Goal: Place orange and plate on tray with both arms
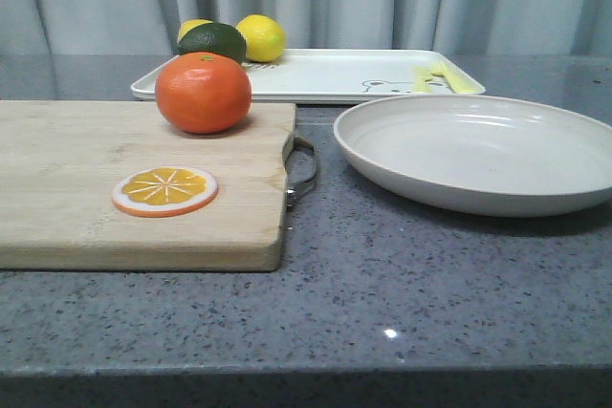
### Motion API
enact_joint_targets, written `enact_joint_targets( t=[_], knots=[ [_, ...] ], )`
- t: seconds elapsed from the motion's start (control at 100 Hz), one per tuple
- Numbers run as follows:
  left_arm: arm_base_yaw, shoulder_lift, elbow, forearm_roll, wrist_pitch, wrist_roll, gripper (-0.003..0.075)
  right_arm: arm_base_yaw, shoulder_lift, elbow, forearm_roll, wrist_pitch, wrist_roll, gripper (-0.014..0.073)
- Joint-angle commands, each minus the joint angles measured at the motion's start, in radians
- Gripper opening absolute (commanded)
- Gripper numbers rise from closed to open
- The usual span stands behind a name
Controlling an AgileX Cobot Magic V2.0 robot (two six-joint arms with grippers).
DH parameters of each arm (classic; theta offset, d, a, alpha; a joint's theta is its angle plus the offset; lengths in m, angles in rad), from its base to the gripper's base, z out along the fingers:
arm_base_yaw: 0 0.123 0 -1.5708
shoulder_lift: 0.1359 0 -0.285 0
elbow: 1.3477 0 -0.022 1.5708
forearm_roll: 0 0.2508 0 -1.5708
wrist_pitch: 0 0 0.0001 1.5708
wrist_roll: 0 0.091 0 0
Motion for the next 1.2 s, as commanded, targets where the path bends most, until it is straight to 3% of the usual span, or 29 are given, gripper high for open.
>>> enact_joint_targets(
  t=[0.0, 1.19],
  knots=[
    [-0.001, -0.032, 0.009, 0.001, -0.076, -0.007, -0.002, 0.001, -0.014, -0.023, -0.014, -0.078, 0.0, -0.0067],
    [-0.001, -0.032, 0.007, -0.001, -0.1, -0.007, -0.002, 0.001, -0.014, -0.024, -0.014, -0.082, 0.0, -0.0067]
  ],
)
